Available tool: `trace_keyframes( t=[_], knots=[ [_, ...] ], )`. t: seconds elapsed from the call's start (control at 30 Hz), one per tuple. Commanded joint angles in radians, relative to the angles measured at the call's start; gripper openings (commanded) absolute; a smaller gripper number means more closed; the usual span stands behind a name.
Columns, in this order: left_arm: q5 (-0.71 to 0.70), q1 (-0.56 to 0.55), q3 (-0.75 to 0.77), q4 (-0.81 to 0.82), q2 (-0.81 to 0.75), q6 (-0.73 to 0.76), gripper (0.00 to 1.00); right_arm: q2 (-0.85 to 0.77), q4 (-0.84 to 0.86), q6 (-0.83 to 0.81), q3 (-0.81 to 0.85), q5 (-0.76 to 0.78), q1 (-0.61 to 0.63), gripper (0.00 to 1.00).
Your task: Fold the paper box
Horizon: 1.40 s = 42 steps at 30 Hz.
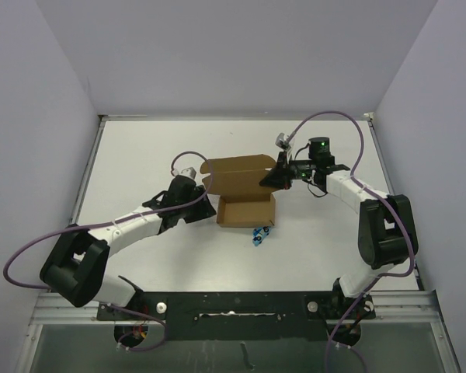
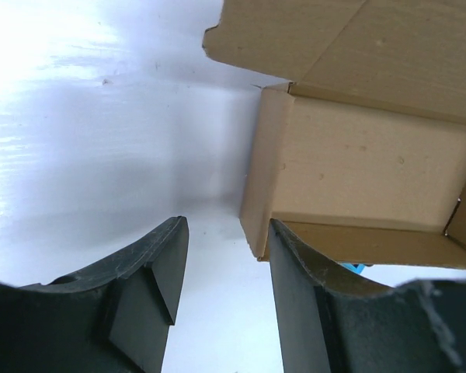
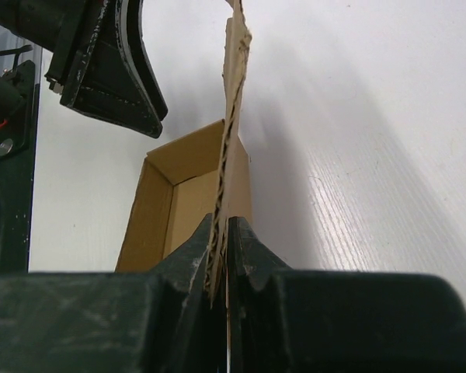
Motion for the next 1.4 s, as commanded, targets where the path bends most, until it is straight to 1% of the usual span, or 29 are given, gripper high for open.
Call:
trace_keyframes(
  t=[0.0, 0.27, 0.63, 0.73, 0.9, 0.97, 1.07, 1.17, 1.23, 1.3, 1.37],
  knots=[
    [0.118, 0.027, 0.006, 0.155, -0.024, -0.024, 0.44, -0.021, 0.052, 0.005, 0.007, -0.036, -0.003, 0.0],
    [0.145, 0.034, 0.008, 0.208, 0.009, -0.014, 0.44, -0.01, 0.046, 0.0, 0.011, -0.048, -0.003, 0.0],
    [0.212, 0.073, -0.003, 0.205, 0.076, -0.023, 0.38, 0.001, 0.018, -0.015, 0.025, -0.051, -0.002, 0.0],
    [0.239, 0.079, 0.016, 0.19, 0.113, -0.019, 0.34, 0.002, 0.014, -0.017, 0.028, -0.051, -0.004, 0.0],
    [0.261, 0.084, 0.036, 0.162, 0.165, -0.018, 0.23, 0.005, 0.01, -0.02, 0.028, -0.05, -0.002, 0.0],
    [0.264, 0.085, 0.04, 0.149, 0.178, -0.014, 0.22, 0.007, 0.01, -0.02, 0.029, -0.05, -0.003, 0.0],
    [0.271, 0.086, 0.04, 0.15, 0.178, -0.009, 0.23, 0.008, 0.007, -0.021, 0.031, -0.05, -0.004, 0.0],
    [0.279, 0.084, 0.04, 0.17, 0.139, -0.004, 0.26, 0.014, -0.001, -0.023, 0.036, -0.054, -0.003, 0.0],
    [0.268, 0.086, 0.026, 0.184, 0.075, -0.002, 0.3, 0.022, -0.001, -0.02, 0.043, -0.061, -0.002, 0.0],
    [0.238, 0.086, -0.007, 0.205, -0.014, 0.009, 0.36, 0.044, -0.01, -0.031, 0.077, -0.077, 0.004, 0.0],
    [0.195, 0.089, -0.05, 0.205, -0.123, 0.027, 0.42, 0.09, -0.096, -0.099, 0.159, -0.102, 0.021, 0.0]
  ],
)
